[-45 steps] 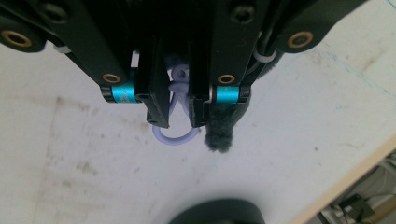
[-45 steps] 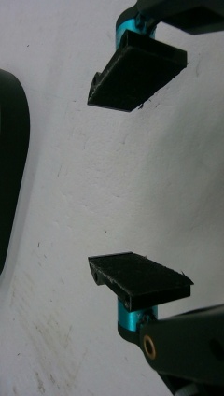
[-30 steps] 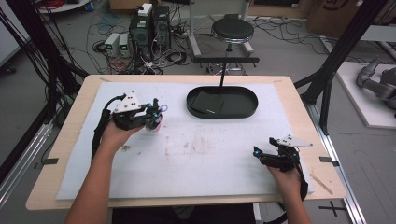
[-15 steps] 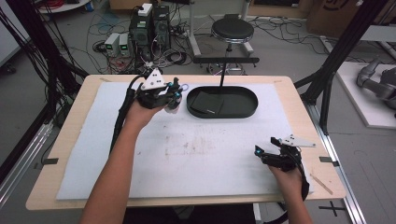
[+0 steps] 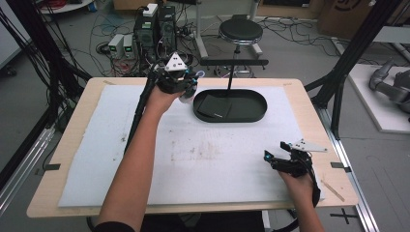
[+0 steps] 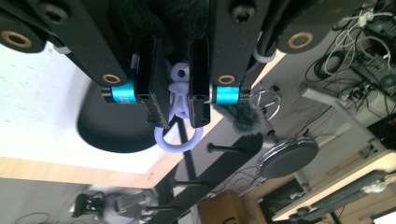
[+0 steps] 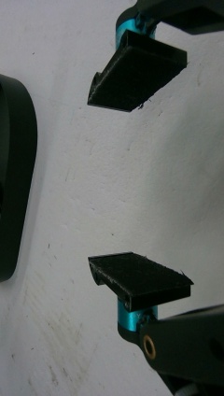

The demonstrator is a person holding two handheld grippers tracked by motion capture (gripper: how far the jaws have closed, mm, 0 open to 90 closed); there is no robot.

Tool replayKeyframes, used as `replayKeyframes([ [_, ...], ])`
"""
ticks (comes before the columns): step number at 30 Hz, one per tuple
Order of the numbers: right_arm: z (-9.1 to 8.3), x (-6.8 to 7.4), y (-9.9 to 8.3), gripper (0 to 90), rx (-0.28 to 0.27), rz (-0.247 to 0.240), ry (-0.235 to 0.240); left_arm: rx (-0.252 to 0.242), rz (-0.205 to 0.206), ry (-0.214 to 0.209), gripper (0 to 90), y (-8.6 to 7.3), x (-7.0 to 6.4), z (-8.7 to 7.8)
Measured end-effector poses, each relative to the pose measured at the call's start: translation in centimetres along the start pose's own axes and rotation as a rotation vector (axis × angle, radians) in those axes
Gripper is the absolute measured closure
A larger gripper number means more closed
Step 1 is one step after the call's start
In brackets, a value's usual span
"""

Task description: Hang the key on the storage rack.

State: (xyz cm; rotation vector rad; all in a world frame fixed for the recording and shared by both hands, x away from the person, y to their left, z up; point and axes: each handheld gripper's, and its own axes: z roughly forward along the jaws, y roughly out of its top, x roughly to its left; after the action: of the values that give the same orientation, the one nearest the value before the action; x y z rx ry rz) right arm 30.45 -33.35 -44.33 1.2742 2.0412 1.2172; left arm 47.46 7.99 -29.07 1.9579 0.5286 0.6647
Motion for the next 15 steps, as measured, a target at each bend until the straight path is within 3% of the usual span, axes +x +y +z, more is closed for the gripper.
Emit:
replayKeyframes([
  [10,-0.3,-0.4,-0.2,20.2,-0.009,0.021,-0.002,0.02,-0.02,0.021,78.3,0.7,0.1,3.6],
  [15,-0.3,-0.5,-0.2,20.2,-0.016,0.018,0.003,0.032,-0.021,0.026,78.3,1.0,0.0,4.6],
])
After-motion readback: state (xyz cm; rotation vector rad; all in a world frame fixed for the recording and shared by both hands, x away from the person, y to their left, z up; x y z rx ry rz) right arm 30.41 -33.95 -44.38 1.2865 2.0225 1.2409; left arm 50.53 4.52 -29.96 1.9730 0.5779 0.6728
